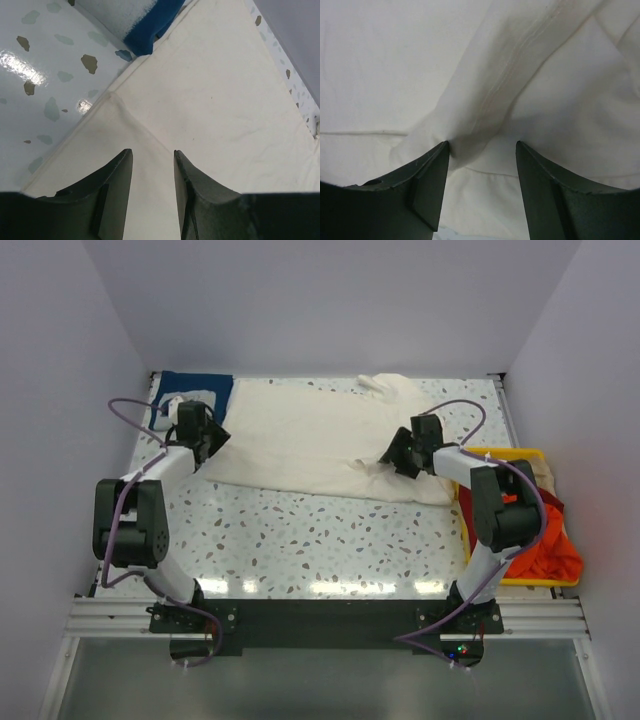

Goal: Fold and stack the t-shirts
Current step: Fold the tshirt

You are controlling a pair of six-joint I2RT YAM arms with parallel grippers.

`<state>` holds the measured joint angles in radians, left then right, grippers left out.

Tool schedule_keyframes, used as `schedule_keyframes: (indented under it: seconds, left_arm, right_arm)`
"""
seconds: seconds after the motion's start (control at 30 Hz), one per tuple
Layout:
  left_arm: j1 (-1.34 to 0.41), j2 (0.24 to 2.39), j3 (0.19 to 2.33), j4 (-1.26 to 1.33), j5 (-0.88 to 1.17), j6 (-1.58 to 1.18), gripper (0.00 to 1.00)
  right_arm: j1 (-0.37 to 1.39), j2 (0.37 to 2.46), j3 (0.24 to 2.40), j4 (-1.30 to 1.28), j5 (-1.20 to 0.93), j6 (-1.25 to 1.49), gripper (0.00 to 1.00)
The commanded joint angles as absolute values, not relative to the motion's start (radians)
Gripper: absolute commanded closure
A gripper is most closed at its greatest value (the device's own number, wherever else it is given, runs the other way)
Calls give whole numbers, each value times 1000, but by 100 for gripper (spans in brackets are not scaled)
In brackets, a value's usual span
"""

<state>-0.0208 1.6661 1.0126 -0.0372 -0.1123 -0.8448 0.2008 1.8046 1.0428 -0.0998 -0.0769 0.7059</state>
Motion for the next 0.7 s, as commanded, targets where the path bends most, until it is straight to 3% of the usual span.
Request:
schedule_keyframes:
  seconds: [0.0,0.67]
  left_arm:
    - [-21,1602,1000,48,-94,-833,57]
    - [-21,1555,980,77,-41,-818,58]
  right_arm:
    - [202,1749,1023,-15,-37,704,40]
    - [221,1864,1130,45,-58,755,41]
